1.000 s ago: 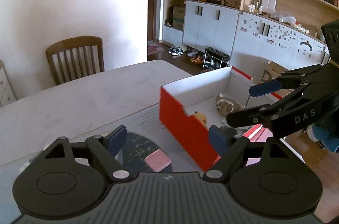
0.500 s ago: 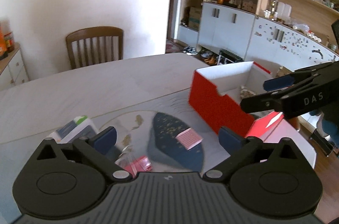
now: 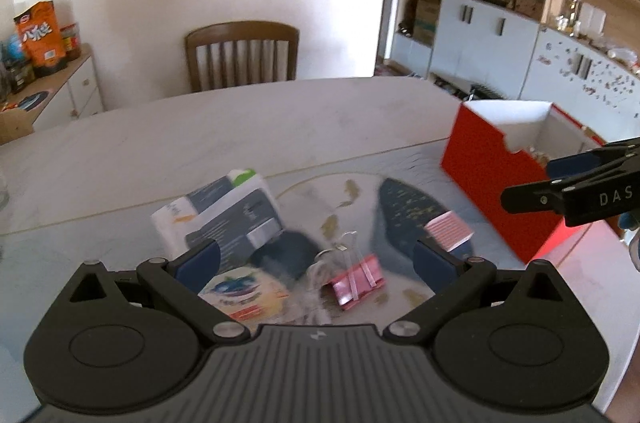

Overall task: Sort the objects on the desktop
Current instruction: 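Move left tool toward blueberry bread packet while right tool approaches pink ribbed pad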

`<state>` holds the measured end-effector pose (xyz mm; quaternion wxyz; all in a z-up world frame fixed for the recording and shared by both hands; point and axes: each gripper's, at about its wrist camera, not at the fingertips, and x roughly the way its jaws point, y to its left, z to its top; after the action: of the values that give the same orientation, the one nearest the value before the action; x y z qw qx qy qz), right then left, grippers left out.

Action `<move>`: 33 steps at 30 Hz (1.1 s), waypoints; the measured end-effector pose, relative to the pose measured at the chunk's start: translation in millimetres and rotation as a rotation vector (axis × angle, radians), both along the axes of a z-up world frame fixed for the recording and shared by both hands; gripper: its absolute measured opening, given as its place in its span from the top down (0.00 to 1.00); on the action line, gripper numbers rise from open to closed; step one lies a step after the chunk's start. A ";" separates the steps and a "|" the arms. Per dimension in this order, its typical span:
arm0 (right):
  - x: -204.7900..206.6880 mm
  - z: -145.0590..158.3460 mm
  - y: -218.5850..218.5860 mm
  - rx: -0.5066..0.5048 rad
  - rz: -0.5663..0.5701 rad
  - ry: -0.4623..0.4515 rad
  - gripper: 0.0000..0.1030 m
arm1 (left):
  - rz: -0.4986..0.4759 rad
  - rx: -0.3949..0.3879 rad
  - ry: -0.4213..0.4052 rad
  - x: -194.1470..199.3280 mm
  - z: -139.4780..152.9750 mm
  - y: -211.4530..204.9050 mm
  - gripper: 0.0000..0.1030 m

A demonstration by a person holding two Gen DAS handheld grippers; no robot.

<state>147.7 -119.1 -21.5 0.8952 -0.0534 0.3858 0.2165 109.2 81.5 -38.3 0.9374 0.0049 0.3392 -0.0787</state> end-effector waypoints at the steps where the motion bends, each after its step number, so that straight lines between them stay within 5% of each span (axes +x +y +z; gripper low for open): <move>1: 1.0 -4.3 2.9 -0.004 -0.003 0.003 0.09 | 0.005 0.003 0.007 1.6 -2.6 1.4 0.00; 11: 14.0 -48.9 21.1 -0.050 -0.048 0.044 0.08 | 0.073 0.021 0.094 18.8 -27.2 18.6 0.00; 20: 21.6 -57.7 39.5 -0.119 -0.059 -0.047 0.07 | 0.131 0.022 0.136 33.9 -36.9 26.2 0.00; 33: 43.6 -93.2 49.8 -0.093 -0.137 0.066 0.07 | 0.145 0.037 0.191 46.9 -51.9 26.2 0.00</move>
<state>191.3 -69.3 -114.8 0.8913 -0.0614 0.4275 0.1382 156.1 107.7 -90.2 0.9037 -0.0100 0.4280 -0.0048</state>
